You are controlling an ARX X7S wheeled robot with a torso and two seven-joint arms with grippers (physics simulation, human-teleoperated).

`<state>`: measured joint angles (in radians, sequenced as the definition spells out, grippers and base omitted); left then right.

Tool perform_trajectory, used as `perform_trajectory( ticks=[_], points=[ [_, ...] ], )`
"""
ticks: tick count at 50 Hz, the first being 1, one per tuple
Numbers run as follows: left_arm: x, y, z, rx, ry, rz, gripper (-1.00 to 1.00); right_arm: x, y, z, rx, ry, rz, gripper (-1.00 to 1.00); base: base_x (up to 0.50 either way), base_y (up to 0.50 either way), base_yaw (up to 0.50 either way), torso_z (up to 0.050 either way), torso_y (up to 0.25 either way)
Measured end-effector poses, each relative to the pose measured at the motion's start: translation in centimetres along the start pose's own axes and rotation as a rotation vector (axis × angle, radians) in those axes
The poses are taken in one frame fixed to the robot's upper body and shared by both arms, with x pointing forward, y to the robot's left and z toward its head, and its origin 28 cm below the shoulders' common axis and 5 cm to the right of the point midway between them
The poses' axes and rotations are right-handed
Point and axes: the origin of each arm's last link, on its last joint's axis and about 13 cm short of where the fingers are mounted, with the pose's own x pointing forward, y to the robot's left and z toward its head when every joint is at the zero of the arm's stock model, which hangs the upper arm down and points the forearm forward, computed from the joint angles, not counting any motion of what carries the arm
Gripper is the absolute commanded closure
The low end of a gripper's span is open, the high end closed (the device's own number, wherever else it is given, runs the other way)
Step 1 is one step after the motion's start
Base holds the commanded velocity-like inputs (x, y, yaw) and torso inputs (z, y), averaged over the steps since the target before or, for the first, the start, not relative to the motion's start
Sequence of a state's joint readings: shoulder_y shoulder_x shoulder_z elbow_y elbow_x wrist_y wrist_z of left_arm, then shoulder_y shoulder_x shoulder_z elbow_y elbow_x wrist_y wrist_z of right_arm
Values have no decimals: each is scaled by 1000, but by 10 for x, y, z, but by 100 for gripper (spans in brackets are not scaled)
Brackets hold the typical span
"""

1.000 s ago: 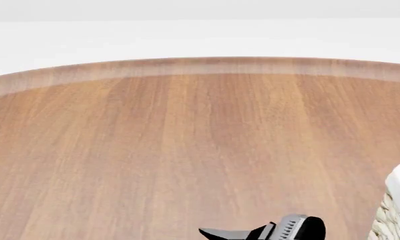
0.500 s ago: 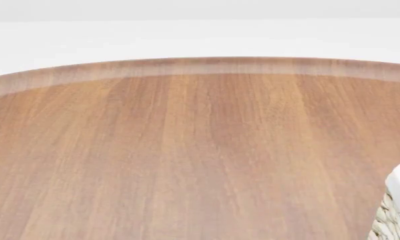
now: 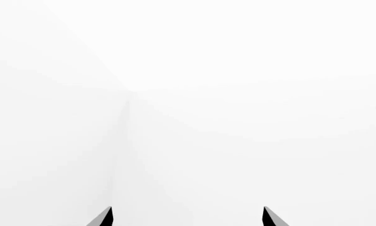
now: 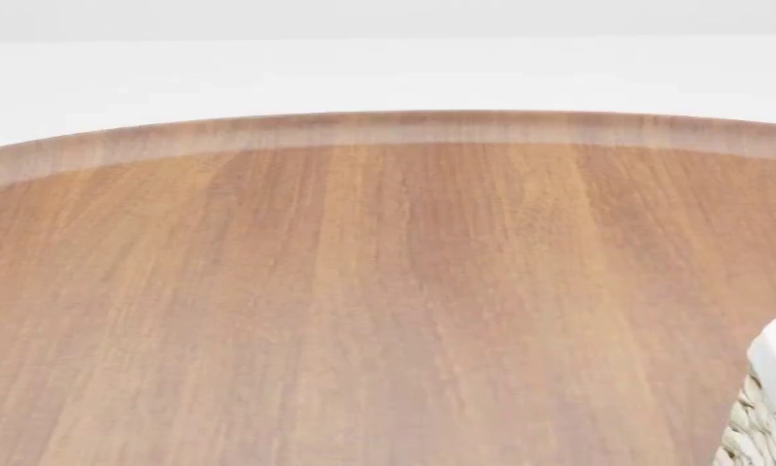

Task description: Pick the milk and place it in the basket.

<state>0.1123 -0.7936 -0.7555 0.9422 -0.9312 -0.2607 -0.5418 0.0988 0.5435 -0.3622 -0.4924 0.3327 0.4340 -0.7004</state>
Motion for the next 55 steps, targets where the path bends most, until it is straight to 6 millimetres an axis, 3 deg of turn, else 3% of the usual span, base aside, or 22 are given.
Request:
perform_trajectory(
  ticks=[30,55],
  points=[
    [0,0,-1,-1,3,1,-100,15,-3,-14,-4,45,-2,-100,0,0,0,0,0],
    [0,0,-3,-2,7,1,-100,39,-16,-26,35,78,108,-100,0,0,0,0,0]
  ],
)
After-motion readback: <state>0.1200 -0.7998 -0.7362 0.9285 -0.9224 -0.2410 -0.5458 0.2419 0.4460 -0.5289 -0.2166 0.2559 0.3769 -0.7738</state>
